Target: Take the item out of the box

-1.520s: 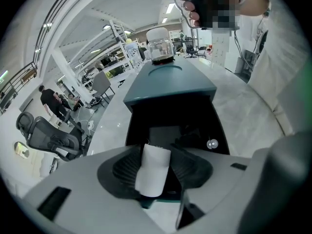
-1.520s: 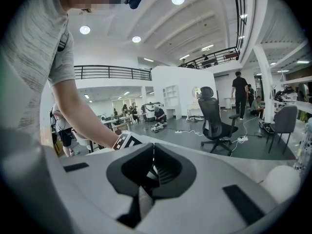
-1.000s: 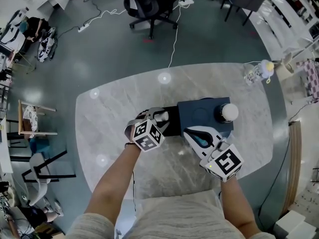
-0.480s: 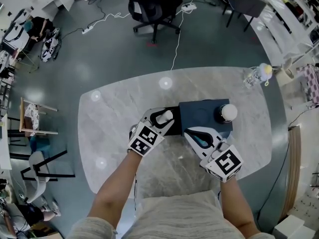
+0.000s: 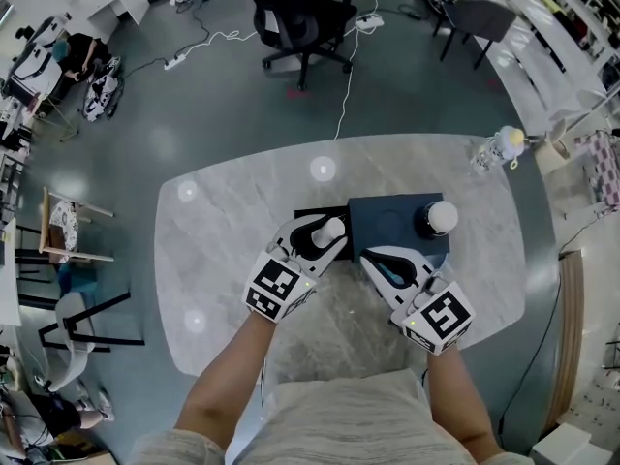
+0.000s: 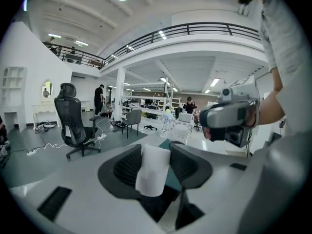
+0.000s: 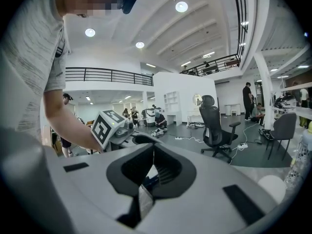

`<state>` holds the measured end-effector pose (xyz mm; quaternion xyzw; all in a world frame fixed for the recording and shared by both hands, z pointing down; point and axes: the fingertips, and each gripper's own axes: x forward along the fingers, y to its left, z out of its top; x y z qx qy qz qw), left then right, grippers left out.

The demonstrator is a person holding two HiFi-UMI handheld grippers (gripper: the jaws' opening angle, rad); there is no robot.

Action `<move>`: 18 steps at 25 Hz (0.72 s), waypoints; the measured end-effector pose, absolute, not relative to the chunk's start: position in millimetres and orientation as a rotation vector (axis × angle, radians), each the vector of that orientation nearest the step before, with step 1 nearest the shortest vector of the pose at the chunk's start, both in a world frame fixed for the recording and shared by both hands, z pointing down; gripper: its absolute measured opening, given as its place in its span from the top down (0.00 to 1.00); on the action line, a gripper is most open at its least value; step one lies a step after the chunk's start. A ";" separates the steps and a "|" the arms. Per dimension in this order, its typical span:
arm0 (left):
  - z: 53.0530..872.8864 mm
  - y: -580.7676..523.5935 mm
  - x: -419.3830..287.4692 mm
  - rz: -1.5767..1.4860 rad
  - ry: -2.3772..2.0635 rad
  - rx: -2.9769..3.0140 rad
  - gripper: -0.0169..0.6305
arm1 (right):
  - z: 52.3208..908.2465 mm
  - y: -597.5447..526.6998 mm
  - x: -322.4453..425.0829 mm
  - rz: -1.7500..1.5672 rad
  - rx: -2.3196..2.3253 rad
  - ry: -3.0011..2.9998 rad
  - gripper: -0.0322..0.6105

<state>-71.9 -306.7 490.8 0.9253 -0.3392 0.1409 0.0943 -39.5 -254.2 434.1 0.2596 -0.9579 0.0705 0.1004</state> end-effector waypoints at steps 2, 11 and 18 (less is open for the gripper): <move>477.8 -300.8 -71.4 0.358 -1.017 2.747 0.68 | 431.2 -250.4 -39.6 0.205 0.769 -2.833 0.92; 436.0 -268.9 -63.8 0.186 -1.018 2.770 0.68 | 418.4 -236.2 -34.5 0.181 0.776 -2.842 0.92; 407.9 -249.8 -64.6 0.069 -1.019 2.795 0.68 | 411.9 -227.0 -32.1 0.163 0.780 -2.845 0.92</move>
